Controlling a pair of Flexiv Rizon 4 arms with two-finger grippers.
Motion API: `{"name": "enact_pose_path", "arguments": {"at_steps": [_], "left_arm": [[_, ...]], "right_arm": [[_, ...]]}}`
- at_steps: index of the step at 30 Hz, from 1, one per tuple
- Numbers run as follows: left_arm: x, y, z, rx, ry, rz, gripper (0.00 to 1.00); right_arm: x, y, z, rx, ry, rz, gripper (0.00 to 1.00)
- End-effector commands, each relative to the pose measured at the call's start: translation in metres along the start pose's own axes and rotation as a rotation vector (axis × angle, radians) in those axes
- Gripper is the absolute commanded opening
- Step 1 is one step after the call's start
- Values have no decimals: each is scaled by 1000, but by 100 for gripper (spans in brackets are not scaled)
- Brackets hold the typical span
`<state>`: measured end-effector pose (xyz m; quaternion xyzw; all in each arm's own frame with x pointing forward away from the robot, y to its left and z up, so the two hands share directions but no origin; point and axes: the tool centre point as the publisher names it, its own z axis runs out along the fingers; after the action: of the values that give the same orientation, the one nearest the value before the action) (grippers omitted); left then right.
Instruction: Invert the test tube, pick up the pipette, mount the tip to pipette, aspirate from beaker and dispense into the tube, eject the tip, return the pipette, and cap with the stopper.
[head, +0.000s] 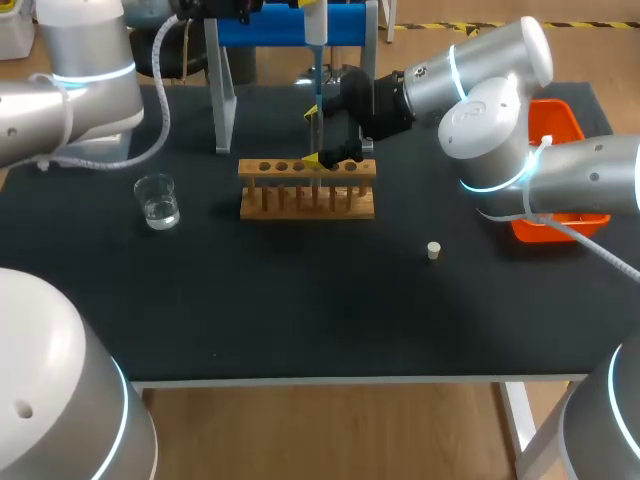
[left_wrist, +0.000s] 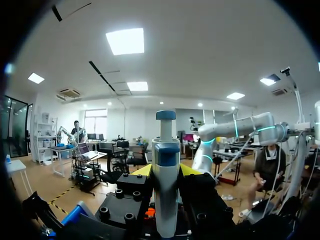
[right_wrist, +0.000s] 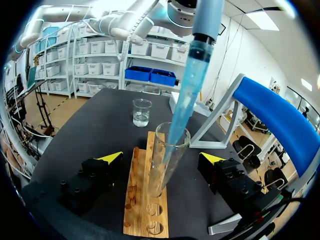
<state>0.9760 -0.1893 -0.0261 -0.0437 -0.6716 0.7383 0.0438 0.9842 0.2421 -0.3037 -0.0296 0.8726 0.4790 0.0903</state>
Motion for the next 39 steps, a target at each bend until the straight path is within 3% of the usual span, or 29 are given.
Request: {"name": "enact_pose_path", "arguments": {"at_steps": [1,39], "left_arm": [[-3,1,-1,-4,11,-4,0],[2,15,3,-40,70,63,0]], "right_arm": [[0,0,-1,3,1,0,100],[0,0,-1,3,1,0,100]]}}
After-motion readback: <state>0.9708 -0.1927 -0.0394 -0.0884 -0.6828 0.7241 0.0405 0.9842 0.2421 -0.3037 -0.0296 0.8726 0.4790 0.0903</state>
